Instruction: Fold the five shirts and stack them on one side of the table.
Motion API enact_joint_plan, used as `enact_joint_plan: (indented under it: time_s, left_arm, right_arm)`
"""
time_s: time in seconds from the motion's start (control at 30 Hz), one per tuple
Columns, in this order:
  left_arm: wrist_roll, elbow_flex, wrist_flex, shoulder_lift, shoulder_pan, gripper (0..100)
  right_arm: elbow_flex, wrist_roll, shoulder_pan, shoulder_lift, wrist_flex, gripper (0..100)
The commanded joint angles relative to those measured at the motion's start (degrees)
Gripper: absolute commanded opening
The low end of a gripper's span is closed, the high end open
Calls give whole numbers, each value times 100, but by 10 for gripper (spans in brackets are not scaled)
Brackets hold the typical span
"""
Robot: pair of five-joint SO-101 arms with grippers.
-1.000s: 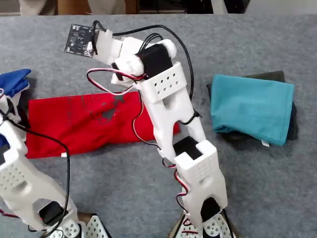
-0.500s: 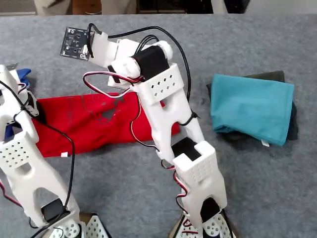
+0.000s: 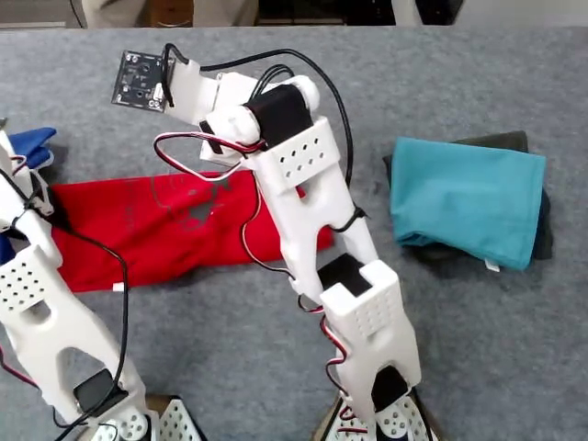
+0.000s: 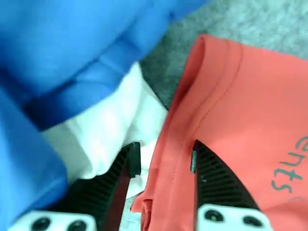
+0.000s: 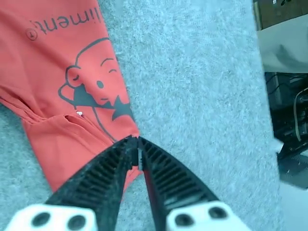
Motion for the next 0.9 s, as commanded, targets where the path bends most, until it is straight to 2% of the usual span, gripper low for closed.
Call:
enact_joint_plan:
  time_s: [0.0,0.17,0.67,0.87]
  left_arm:
    - [-53,-132,35,171,35,181]
    - [-9,-316,44,646,141,175]
    - [-44,-615,79,725,167,19]
    - [-35,-598,176,514,167,19]
  right_arm:
    - [-22,-18,40,-40,88,2]
    - [-48,-18,40,-57,88,2]
    - [-57,-26,40,-66,88,2]
    - [-57,-53,40,-66,88,2]
